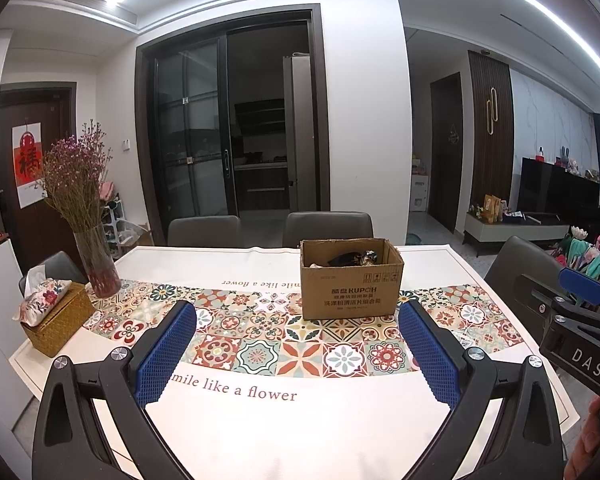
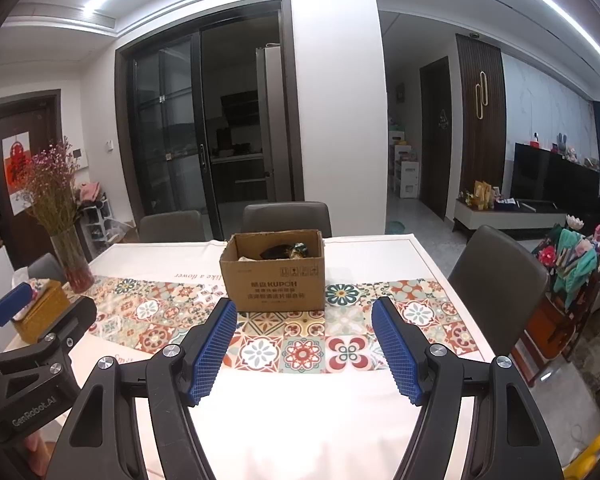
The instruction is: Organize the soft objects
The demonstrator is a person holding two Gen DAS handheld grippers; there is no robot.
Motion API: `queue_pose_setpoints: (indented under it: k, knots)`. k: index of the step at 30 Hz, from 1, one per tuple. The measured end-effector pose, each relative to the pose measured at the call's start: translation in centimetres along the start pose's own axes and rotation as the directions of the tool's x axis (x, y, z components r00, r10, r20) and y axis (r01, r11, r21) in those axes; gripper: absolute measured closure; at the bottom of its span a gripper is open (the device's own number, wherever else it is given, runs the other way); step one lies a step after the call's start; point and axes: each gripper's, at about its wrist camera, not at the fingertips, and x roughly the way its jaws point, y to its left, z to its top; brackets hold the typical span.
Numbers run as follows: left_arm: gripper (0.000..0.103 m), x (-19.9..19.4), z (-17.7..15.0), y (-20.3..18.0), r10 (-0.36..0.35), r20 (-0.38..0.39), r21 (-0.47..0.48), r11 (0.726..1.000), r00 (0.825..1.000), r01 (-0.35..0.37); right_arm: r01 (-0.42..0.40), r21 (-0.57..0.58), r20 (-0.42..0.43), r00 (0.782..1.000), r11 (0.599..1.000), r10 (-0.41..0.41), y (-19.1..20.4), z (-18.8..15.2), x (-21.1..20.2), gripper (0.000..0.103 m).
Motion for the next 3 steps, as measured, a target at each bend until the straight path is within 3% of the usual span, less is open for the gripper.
queue_pose_setpoints:
  k: [3]
  knots:
    - [0.0, 0.07, 0.02, -0.02, -0.002, 0.0, 0.004, 1.0, 1.0, 0.002, -0.002, 0.001, -0.003, 1.0, 1.0, 0.002, 0.02, -0.06, 0.11, 0.032]
